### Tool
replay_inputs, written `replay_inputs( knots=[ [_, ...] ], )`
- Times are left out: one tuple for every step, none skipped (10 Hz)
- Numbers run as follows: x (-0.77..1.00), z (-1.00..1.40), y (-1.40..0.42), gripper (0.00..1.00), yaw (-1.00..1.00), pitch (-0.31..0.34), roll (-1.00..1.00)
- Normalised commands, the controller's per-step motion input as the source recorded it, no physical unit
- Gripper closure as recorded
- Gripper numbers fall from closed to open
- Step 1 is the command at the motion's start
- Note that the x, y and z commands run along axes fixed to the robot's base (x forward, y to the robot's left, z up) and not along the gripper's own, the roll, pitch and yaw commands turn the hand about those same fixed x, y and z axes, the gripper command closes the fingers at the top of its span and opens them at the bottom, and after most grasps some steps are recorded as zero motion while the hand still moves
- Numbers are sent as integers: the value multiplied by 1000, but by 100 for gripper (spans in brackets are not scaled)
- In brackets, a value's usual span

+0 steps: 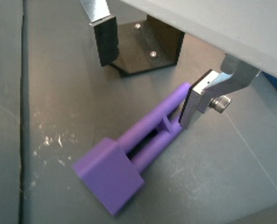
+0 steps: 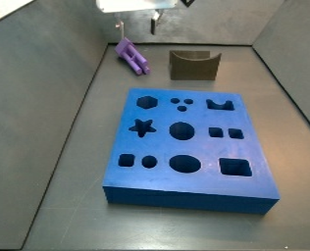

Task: Pick up the 3 prong object. Move up. Rotate the 3 prong object. Place the 3 prong object on the fixture. Regrasp the 3 prong object. Move to above the board. Insert the 3 prong object.
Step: Pick up the 3 prong object.

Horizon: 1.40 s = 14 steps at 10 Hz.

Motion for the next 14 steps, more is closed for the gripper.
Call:
replay_inputs(
  knots=[
    [-51,-646,-143,0,80,-203,-63],
    [-57,-583,-106,0,77,-240,-116],
    [-89,-654,-17,0,51,-167,-30],
    [-114,-711,0,0,0,-201,-16],
    [-100,-697,0,0,0,-220,-9],
    [-151,-706,0,0,0,-240,-27],
    [-163,-557,0,0,0,-229,-53],
    [-114,-463,0,0,0,-201,-100],
    [-80,-357,0,0,0,-171,-110],
    [-11,-200,0,0,0,-107,-94],
    [0,-34,6,0,0,-60,-63],
    [0,-69,54,0,0,-71,-51],
    [0,-6,0,0,0,-19,0],
    [0,0,0,100,0,0,0]
  ],
)
